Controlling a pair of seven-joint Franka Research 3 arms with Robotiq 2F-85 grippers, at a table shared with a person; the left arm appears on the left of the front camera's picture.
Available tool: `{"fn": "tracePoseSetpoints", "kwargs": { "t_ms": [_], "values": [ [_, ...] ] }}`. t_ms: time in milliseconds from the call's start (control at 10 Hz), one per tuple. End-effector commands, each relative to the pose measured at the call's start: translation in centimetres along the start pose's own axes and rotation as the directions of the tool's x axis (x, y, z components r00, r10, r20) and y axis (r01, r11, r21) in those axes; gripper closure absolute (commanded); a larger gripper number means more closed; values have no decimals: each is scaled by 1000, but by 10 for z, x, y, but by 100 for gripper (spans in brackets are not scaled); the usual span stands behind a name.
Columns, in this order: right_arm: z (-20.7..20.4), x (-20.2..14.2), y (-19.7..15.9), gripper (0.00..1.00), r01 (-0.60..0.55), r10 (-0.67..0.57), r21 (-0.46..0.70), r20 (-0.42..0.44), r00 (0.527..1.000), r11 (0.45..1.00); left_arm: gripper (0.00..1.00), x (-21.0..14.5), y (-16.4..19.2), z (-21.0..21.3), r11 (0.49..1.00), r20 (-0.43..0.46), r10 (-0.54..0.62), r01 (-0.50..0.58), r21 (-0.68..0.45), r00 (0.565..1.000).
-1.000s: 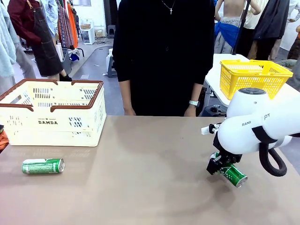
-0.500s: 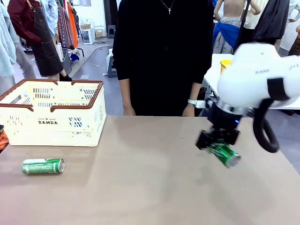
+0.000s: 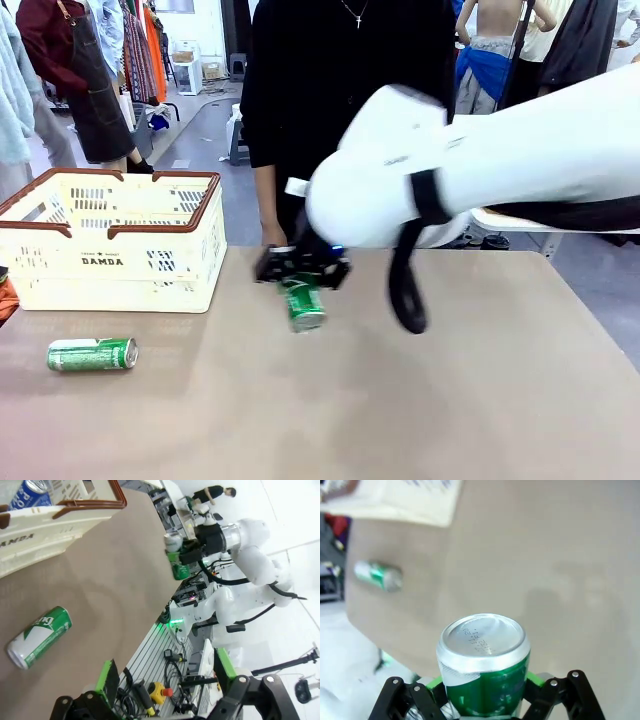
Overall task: Place the drinks into the Shopping basket.
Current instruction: Pick up one drink and place it into the Shopping basket.
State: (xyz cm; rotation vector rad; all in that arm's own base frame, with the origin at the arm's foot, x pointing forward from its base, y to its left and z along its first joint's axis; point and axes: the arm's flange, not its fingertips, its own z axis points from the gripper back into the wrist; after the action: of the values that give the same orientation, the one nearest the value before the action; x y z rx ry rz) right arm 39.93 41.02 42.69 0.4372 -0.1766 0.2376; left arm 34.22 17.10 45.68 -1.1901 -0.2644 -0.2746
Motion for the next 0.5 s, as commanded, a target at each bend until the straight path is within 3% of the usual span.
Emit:
{"fn": "tracePoseSetpoints", "kwargs": {
  "t_ms": [0, 200, 400],
  "values": [
    [-53, 29, 27, 100, 47, -45, -35, 41, 998, 998, 0, -2, -3, 1, 1000, -4, 9, -9, 2, 1000],
    [-111, 21, 47, 100, 15, -20, -133, -34, 999, 991, 0, -2, -3, 1, 1000, -4, 9, -9, 2, 1000],
    [-127, 8, 41, 100, 12, -30, -199, -91, 995, 980, 0, -2, -3, 1, 1000, -4, 9, -9, 2, 1000]
  ]
}}
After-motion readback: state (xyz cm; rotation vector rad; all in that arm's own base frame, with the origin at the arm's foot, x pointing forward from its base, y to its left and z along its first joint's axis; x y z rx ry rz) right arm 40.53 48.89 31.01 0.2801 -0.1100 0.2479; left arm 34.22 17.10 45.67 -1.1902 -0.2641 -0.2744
